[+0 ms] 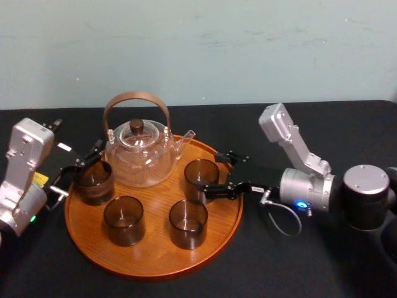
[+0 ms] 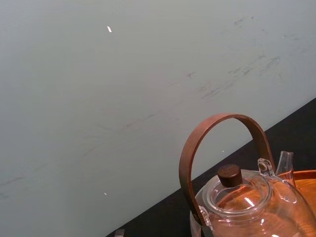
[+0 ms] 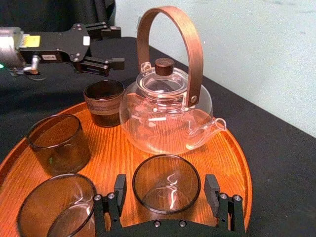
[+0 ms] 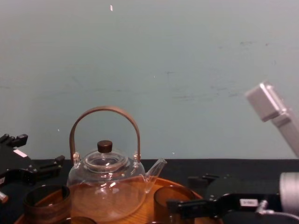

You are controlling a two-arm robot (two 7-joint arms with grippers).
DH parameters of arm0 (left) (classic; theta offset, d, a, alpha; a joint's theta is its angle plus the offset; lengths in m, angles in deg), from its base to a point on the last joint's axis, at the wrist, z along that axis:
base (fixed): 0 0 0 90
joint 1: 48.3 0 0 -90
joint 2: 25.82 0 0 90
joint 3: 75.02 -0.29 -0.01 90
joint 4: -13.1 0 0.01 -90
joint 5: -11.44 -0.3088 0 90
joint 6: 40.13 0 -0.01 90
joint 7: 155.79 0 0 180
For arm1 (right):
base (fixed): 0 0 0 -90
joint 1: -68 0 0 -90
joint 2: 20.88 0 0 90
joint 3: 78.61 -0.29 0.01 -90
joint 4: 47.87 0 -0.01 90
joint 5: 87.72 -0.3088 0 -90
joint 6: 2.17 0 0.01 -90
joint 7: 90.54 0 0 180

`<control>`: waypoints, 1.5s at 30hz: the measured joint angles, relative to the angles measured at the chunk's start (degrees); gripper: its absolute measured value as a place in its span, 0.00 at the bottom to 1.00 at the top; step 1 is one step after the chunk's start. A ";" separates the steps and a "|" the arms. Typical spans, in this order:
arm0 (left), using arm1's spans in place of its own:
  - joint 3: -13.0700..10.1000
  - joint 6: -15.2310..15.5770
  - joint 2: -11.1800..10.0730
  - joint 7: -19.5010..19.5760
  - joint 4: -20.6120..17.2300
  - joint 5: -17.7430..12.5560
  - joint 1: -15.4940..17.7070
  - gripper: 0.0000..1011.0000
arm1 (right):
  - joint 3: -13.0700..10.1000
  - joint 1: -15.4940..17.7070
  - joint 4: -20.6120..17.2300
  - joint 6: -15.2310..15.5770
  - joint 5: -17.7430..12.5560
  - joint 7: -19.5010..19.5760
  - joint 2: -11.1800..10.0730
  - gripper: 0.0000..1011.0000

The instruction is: Pick up the glass from the table and place it on the tray.

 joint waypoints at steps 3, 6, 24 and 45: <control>0.00 0.00 0.00 0.00 0.00 0.00 0.00 0.99 | -0.54 1.01 -2.03 0.13 -0.69 -0.51 -1.55 0.99; 0.00 0.00 0.00 0.00 0.00 0.00 0.00 0.99 | -1.22 2.28 -4.34 0.17 -1.45 -0.68 -3.33 0.99; 0.00 0.00 0.00 0.00 0.00 0.00 0.00 0.99 | -11.58 13.66 -18.68 -2.33 -8.22 6.77 -13.01 0.99; 0.00 0.00 0.00 0.00 0.00 0.00 0.00 0.99 | -18.23 19.76 -14.10 -10.31 -1.72 22.28 -6.92 0.99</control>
